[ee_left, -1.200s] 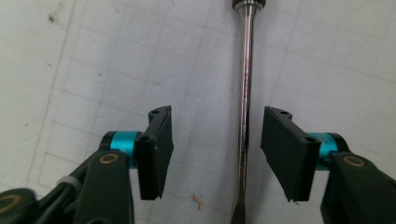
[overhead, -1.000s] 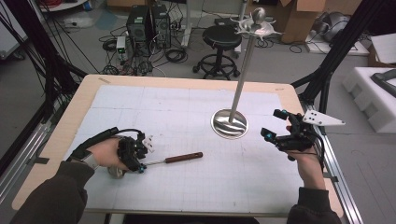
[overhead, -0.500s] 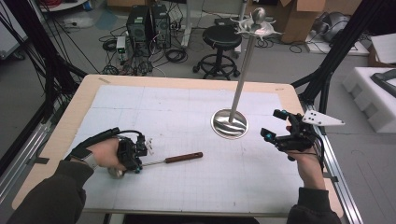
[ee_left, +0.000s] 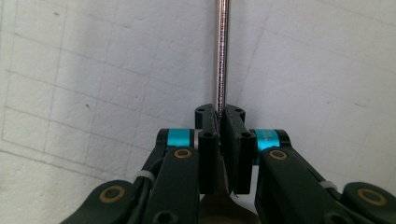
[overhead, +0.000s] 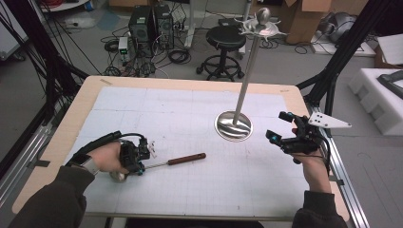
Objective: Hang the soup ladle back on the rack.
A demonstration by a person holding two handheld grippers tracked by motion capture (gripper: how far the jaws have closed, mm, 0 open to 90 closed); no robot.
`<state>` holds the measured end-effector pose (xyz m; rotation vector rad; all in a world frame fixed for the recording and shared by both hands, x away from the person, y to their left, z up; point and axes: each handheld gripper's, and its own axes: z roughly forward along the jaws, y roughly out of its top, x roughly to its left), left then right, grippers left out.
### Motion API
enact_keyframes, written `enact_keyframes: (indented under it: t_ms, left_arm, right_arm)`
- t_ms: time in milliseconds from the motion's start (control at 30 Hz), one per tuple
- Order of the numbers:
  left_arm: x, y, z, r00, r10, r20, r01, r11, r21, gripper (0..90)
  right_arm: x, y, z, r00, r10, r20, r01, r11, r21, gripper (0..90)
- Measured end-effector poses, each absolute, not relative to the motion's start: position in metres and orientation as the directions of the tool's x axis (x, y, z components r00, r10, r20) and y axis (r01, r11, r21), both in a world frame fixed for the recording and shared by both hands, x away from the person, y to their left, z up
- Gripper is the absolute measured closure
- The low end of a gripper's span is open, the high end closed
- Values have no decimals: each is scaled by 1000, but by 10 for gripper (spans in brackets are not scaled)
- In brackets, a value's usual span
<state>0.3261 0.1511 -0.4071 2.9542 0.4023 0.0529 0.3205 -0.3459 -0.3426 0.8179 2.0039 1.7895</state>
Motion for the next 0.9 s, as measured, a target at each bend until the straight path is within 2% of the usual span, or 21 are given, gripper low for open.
enact_keyframes:
  t_ms: [267, 400, 433, 533, 567, 800, 900]
  left_arm:
    - [326, 161, -402, 952, 300, 53, 279, -929, 244, 844]
    - [324, 167, -392, 945, 324, 47, 295, -903, 312, 844]
    - [322, 171, -388, 939, 343, 41, 307, -883, 355, 844]
    - [322, 173, -385, 934, 355, 37, 315, -869, 382, 844]
    - [320, 176, -383, 927, 374, 26, 328, -842, 429, 845]
    - [315, 181, -380, 920, 390, 29, 322, -798, 509, 844]
    - [311, 183, -380, 910, 414, 18, 327, -744, 583, 844]
  right_arm:
    - [322, -352, -346, -773, 619, 139, 201, 31, 979, 3]
    - [322, -353, -346, -770, 621, 144, 204, 27, 979, 3]
    - [322, -353, -346, -770, 622, 144, 206, 28, 978, 4]
    - [322, -353, -346, -770, 621, 145, 205, 26, 978, 4]
    - [322, -352, -346, -770, 622, 146, 210, 30, 977, 3]
    - [323, -351, -347, -771, 620, 146, 212, 34, 977, 4]
    - [323, -351, -347, -772, 619, 144, 210, 34, 977, 3]
